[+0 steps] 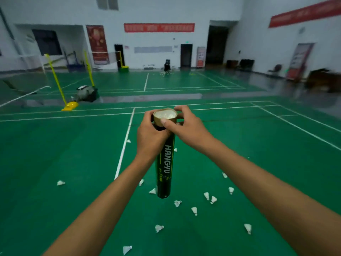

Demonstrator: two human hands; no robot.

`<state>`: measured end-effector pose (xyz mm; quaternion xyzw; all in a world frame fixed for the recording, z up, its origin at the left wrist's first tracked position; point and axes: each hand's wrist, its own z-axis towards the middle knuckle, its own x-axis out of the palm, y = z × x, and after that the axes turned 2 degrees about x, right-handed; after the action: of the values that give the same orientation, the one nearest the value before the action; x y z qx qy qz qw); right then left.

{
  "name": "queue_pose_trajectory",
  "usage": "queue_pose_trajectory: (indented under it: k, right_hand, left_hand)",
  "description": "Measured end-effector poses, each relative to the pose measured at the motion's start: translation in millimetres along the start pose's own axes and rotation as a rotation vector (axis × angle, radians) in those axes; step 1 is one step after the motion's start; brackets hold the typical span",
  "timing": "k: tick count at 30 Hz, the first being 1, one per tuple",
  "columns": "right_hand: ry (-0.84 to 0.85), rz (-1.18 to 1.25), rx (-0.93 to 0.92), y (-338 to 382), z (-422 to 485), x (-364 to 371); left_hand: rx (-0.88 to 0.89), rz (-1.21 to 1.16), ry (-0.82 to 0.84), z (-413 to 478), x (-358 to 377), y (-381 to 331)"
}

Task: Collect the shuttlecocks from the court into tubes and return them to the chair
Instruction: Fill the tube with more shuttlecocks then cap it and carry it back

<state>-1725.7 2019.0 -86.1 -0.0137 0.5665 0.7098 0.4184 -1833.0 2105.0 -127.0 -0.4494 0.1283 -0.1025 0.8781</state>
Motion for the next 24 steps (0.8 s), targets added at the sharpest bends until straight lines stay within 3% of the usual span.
queue_pose_trajectory:
  k: [5,10,17,24]
  right_hand:
    - [-0.278,-0.155,0.183,-36.0,-57.0,-147.8]
    - [-0.507,-0.469,0.424,-60.5,-196.1,-294.9]
    - [-0.785,-0.749,0.762,-27.0,-455.1,-438.5]
    - [-1.038,-0.894,0.982,55.5,-709.7,-511.8]
  left_hand:
    - [0.054,-0.147,0.234,-17.1,124.3,-69.8]
    - [0.124,-0.286,0.497,-92.8,247.5,-160.8]
    - [0.177,-0.505,0.877,-281.3,361.8,-331.5]
    - [0.181,-0.707,1.167,-515.3,385.2,-505.3]
